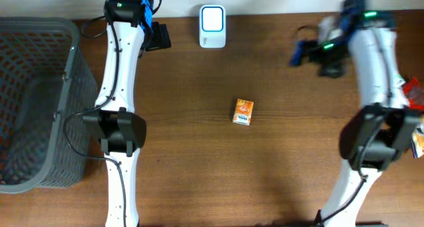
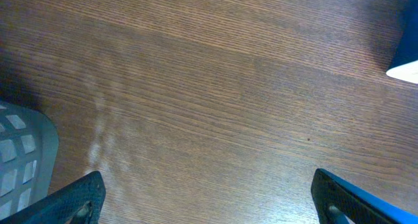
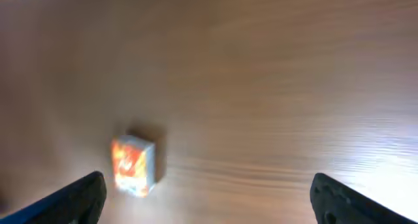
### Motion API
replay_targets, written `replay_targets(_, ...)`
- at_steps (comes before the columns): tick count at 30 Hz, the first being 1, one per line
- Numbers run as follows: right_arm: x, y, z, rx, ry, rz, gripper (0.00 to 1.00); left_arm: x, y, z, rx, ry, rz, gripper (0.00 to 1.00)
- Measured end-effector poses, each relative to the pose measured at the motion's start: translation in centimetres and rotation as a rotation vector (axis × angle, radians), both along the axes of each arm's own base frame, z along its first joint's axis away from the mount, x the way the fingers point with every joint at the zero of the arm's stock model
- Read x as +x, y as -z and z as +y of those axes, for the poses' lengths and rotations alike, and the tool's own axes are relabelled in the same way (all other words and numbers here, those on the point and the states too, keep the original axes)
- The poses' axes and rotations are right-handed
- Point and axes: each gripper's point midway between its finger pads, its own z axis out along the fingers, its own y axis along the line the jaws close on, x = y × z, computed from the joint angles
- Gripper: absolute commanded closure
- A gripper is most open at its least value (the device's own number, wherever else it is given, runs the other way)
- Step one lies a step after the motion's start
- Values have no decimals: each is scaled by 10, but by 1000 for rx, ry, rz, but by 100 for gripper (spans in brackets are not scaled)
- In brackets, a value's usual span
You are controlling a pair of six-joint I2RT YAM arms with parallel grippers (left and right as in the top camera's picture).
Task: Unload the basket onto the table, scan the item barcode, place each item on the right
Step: 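Carry the green-white pack right and drop it at the right edge, then grasp the orange tissue pack with the right gripper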
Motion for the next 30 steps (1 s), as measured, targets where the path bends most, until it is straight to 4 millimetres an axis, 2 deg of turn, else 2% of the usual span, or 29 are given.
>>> replay_targets(1,-16,19,39,23,-97,58,1,0,0,0,0,0,1,1)
replay_targets(2,-25,30,58,32,-139,85,1,0,0,0,0,0,1,1)
replay_targets(3,-32,49,82,40,-169,100,1,0,0,0,0,0,2,1)
replay_targets(4,-44,64,98,45,-184,139,1,0,0,0,0,-1,1,1)
replay_targets(5,-53,79,112,55,-192,160,6,0,0,0,0,0,1,1)
replay_targets(6,-63,89,122,71,-193,189,22,0,0,0,0,0,1,1)
replay_targets(8,-68,102,131,91,-197,186,40,0,0,0,0,0,1,1)
replay_targets(9,-69,108,132,95,-187,187,55,0,0,0,0,0,2,1)
replay_targets(10,-76,116,135,106,-179,206,66,0,0,0,0,0,1,1)
replay_targets(11,-73,117,137,113,-176,183,68,0,0,0,0,0,2,1)
replay_targets(12,-73,120,138,121,-168,180,77,0,0,0,0,0,1,1)
replay_targets(13,-71,120,140,134,-168,173,96,0,0,0,0,0,1,1)
replay_targets(14,-69,119,143,151,-167,163,96,0,0,0,0,0,2,1)
replay_targets(16,-60,114,155,221,-179,116,96,0,0,0,0,0,1,1)
replay_targets(18,-47,100,177,363,-210,41,96,0,0,0,0,0,1,1)
replay_targets(20,-29,72,204,562,-269,-78,96,0,0,0,0,0,1,1)
replay_targets(21,-18,38,224,744,-336,-174,96,0,0,0,-1,0,2,1)
replay_targets(25,-30,-15,239,1041,-485,-224,96,-1,0,-1,-3,0,3,1)
replay_targets(27,-39,-25,239,1112,-514,-196,96,0,0,-1,-4,1,2,1)
replay_targets(30,-42,-30,239,1142,-523,-179,96,0,1,-1,-4,1,2,1)
